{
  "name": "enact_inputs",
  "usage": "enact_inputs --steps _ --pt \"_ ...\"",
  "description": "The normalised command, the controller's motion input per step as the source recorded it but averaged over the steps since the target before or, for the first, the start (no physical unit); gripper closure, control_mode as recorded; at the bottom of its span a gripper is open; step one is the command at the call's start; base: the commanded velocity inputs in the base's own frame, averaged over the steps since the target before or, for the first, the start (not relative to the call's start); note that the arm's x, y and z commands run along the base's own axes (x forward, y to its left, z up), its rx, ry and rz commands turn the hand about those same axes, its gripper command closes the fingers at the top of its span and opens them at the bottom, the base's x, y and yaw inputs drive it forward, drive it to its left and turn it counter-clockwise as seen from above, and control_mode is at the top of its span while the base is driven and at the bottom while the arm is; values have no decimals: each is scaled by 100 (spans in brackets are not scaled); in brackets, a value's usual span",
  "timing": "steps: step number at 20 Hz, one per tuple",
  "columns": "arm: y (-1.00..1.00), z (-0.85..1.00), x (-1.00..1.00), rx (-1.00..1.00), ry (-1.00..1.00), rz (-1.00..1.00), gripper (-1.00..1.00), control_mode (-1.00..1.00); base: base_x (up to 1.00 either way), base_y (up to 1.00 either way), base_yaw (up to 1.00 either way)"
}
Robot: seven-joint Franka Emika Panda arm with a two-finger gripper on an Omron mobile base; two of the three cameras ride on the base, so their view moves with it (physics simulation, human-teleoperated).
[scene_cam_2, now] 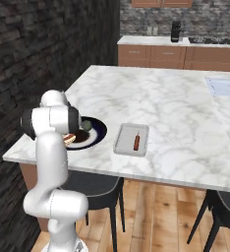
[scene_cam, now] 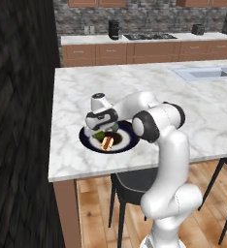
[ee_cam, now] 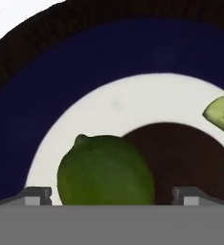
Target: Place one cooked food and one vegetable from the large plate to each tupperware container.
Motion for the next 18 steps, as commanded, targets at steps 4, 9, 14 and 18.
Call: enact_inputs --steps 4,9,14,18 --pt "19 -29 8 -4 13 0 -100 -100 0 0 0" --pt "-2 -37 4 -3 12 0 -100 -100 0 0 0" --pt "0 -7 -2 0 2 0 100 -100 0 0 0" --pt "0 0 -15 0 0 0 100 -100 0 0 0"
